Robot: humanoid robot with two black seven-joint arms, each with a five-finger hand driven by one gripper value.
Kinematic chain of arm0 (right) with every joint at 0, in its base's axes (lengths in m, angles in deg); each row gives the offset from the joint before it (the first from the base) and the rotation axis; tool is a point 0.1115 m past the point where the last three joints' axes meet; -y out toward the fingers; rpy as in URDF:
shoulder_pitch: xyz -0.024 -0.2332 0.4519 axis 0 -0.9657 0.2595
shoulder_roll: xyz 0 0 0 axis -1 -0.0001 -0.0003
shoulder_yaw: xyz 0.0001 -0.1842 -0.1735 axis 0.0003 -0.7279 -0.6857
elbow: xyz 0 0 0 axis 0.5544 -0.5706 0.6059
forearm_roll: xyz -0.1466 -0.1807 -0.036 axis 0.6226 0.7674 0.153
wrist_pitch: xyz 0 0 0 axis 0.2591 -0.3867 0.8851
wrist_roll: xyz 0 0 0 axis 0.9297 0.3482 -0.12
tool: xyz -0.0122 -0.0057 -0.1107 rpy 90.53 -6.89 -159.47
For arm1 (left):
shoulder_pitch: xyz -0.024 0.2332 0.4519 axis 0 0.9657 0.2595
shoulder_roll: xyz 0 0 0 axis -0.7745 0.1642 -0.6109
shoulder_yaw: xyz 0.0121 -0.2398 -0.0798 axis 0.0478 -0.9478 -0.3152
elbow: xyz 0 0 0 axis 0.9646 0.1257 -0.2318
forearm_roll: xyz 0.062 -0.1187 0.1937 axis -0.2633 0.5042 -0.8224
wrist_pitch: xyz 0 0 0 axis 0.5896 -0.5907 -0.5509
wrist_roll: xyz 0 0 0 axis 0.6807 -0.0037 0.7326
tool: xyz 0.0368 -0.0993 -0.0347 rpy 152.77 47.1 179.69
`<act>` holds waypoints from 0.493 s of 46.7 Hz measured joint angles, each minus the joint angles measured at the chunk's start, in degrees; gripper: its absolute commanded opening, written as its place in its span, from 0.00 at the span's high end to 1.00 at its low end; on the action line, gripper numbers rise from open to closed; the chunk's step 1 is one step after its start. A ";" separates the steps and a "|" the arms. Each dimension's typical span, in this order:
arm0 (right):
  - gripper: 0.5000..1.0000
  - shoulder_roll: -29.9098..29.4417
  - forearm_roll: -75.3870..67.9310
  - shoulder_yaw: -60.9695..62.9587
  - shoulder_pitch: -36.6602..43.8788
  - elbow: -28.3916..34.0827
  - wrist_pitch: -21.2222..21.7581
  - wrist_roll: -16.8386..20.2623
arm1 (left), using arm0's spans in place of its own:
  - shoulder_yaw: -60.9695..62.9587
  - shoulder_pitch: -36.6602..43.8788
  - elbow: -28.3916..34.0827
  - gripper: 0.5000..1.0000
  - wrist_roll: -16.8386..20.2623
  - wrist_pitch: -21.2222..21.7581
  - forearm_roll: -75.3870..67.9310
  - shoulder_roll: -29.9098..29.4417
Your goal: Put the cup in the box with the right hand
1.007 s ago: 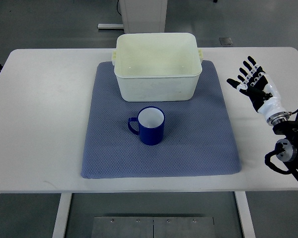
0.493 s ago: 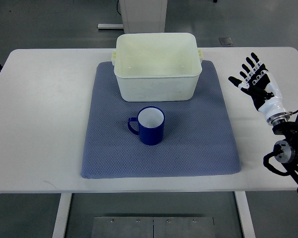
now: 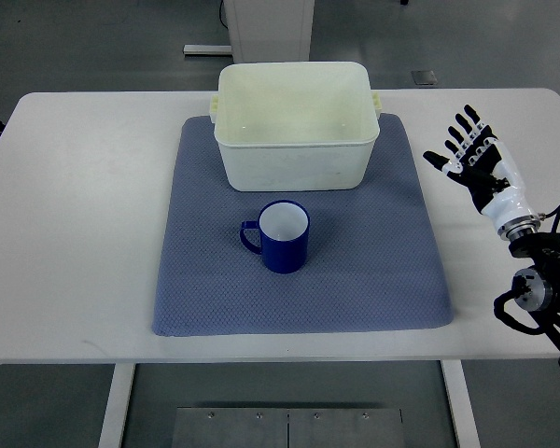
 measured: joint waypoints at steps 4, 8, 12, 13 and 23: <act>0.00 -0.08 -0.01 -0.03 0.00 0.00 0.00 -0.01 | 0.00 0.00 0.00 0.00 0.00 0.00 0.00 0.00; 0.00 -0.16 -0.04 -0.03 0.00 0.00 0.00 -0.05 | -0.01 0.00 0.00 0.00 0.00 0.00 0.00 0.00; 0.00 -0.17 -0.04 -0.03 0.00 0.00 0.00 -0.06 | -0.01 0.00 0.00 0.00 0.00 0.00 0.00 0.00; 0.00 -0.16 -0.03 -0.06 0.00 0.00 0.00 -0.07 | -0.01 0.00 -0.02 0.00 0.00 0.00 0.00 0.00; 0.00 0.57 0.03 -2.19 0.42 0.34 0.31 -0.12 | 0.00 0.01 -0.01 0.00 -0.01 0.00 0.00 0.00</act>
